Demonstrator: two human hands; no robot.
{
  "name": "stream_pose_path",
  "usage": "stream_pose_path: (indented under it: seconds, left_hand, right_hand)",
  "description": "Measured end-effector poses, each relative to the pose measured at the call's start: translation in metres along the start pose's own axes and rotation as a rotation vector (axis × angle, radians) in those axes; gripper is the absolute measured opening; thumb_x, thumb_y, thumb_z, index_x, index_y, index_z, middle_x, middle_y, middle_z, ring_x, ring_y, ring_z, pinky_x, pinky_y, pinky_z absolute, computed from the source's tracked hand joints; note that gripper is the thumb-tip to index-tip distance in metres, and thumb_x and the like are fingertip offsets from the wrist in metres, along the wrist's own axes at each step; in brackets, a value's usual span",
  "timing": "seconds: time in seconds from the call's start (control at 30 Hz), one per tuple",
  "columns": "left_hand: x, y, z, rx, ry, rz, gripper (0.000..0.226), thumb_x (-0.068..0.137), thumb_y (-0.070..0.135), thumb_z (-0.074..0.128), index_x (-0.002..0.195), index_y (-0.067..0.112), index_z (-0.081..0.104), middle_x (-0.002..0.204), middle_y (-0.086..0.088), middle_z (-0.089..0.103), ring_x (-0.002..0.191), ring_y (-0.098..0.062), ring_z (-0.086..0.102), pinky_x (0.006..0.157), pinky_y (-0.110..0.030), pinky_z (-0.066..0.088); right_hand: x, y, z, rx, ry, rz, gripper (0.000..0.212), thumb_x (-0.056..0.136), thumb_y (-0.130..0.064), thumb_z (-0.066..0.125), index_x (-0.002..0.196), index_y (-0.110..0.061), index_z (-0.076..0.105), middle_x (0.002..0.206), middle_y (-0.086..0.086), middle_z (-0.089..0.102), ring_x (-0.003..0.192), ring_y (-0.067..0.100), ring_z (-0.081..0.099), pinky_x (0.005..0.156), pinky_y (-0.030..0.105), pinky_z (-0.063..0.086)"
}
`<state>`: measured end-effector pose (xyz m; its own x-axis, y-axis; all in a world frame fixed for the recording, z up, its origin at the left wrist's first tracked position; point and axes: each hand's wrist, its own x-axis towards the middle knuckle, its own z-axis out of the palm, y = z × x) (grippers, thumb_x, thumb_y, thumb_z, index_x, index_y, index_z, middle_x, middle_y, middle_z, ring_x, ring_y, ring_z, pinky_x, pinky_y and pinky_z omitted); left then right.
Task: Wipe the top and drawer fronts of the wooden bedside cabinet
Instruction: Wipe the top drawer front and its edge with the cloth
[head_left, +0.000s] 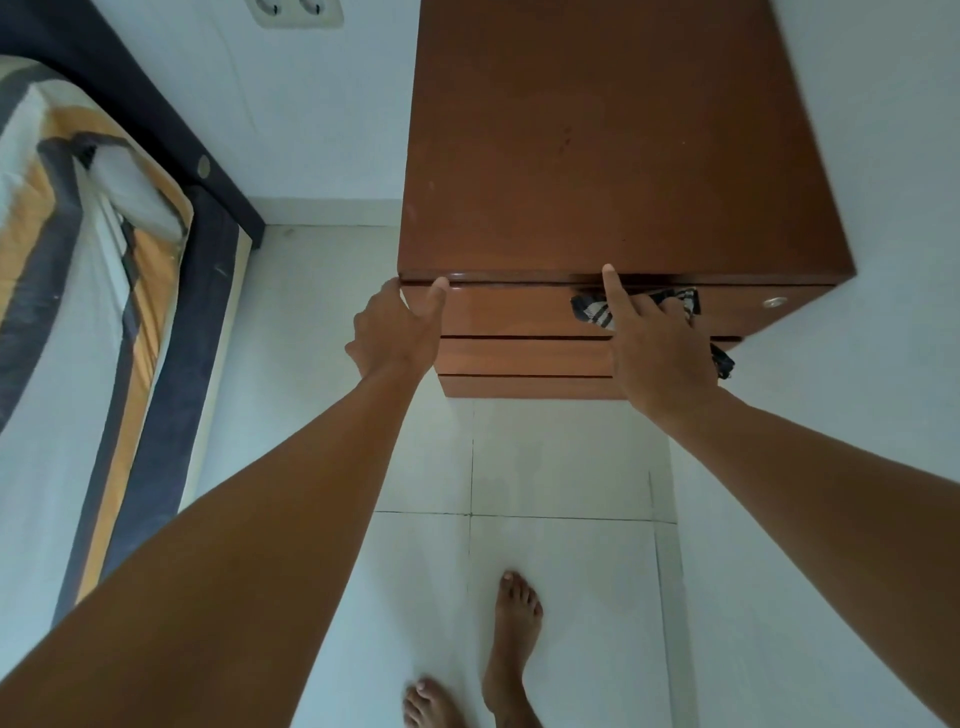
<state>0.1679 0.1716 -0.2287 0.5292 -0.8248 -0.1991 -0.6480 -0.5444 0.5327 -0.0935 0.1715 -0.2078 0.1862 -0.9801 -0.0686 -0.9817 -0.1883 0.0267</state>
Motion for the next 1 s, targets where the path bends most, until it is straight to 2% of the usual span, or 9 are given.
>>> stream_pose_path:
  seconds: [0.1, 0.23, 0.43, 0.5, 0.63, 0.8, 0.9, 1.0]
  left_hand:
    - [0.006, 0.003, 0.002, 0.026, 0.021, -0.042, 0.073, 0.093, 0.075, 0.041, 0.135, 0.017, 0.055, 0.127, -0.008, 0.067, 0.122, -0.033, 0.059, 0.101, -0.054, 0.041]
    - [0.009, 0.001, 0.000, 0.059, -0.018, -0.049, 0.073, 0.092, 0.079, 0.036, 0.137, 0.023, 0.047, 0.131, -0.007, 0.063, 0.123, -0.034, 0.057, 0.101, -0.058, 0.037]
    - [0.020, -0.003, -0.013, 0.188, -0.115, 0.011, 0.074, 0.089, 0.084, 0.029, 0.134, 0.029, 0.045, 0.136, -0.007, 0.057, 0.122, -0.038, 0.056, 0.105, -0.069, 0.029]
    - [0.022, -0.002, -0.016, 0.193, -0.131, 0.008, 0.071, 0.088, 0.085, 0.029, 0.129, 0.029, 0.047, 0.130, -0.005, 0.058, 0.118, -0.037, 0.058, 0.105, -0.069, 0.029]
    - [0.023, 0.000, -0.022, 0.170, -0.122, 0.010, 0.056, 0.089, 0.082, 0.033, 0.103, 0.030, 0.048, 0.105, 0.004, 0.059, 0.099, -0.028, 0.056, 0.106, -0.069, 0.030]
    - [0.027, 0.001, -0.028, 0.233, -0.138, 0.044, 0.059, 0.089, 0.083, 0.034, 0.098, 0.027, 0.053, 0.096, 0.005, 0.059, 0.090, -0.025, 0.049, 0.108, -0.070, 0.029]
    - [0.026, 0.002, -0.031, 0.253, -0.142, 0.046, 0.062, 0.088, 0.084, 0.032, 0.098, 0.027, 0.054, 0.095, 0.004, 0.057, 0.093, -0.028, 0.052, 0.109, -0.072, 0.027]
    - [0.023, 0.004, -0.034, 0.257, -0.156, 0.057, 0.061, 0.090, 0.083, 0.032, 0.101, 0.028, 0.056, 0.098, 0.005, 0.057, 0.108, -0.034, 0.060, 0.111, -0.073, 0.024]
  right_hand:
    - [0.004, -0.002, 0.001, 0.023, -0.024, 0.014, 0.076, 0.100, -0.017, 0.051, 0.162, -0.019, 0.006, 0.117, 0.010, 0.064, 0.105, 0.034, 0.057, 0.085, 0.050, 0.049]
    - [0.005, -0.005, 0.004, 0.074, -0.047, 0.039, 0.081, 0.100, -0.018, 0.052, 0.162, -0.021, -0.001, 0.121, 0.008, 0.064, 0.111, 0.033, 0.057, 0.088, 0.051, 0.048]
    - [0.004, -0.004, 0.007, 0.101, -0.068, 0.036, 0.091, 0.100, -0.021, 0.056, 0.161, -0.023, -0.011, 0.118, 0.007, 0.064, 0.108, 0.031, 0.056, 0.088, 0.050, 0.048]
    - [0.004, -0.004, 0.006, 0.120, -0.080, 0.038, 0.093, 0.099, -0.019, 0.057, 0.161, -0.023, -0.011, 0.117, 0.008, 0.063, 0.106, 0.032, 0.055, 0.086, 0.050, 0.050]
    - [0.004, -0.006, 0.006, 0.159, -0.095, 0.047, 0.095, 0.097, -0.016, 0.058, 0.161, -0.022, -0.013, 0.108, 0.008, 0.062, 0.103, 0.032, 0.053, 0.086, 0.050, 0.052]
    - [0.002, -0.009, 0.004, 0.196, -0.092, 0.065, 0.091, 0.100, -0.018, 0.054, 0.160, -0.024, -0.015, 0.107, 0.006, 0.062, 0.099, 0.030, 0.054, 0.080, 0.045, 0.047]
    - [0.002, -0.008, 0.002, 0.194, -0.100, 0.072, 0.087, 0.101, -0.019, 0.051, 0.161, -0.025, -0.012, 0.097, 0.001, 0.056, 0.087, 0.023, 0.045, 0.074, 0.039, 0.038]
    - [-0.001, -0.006, -0.002, 0.234, -0.040, 0.007, 0.074, 0.100, -0.020, 0.048, 0.163, -0.023, 0.008, 0.094, 0.001, 0.059, 0.082, 0.022, 0.047, 0.069, 0.038, 0.041]
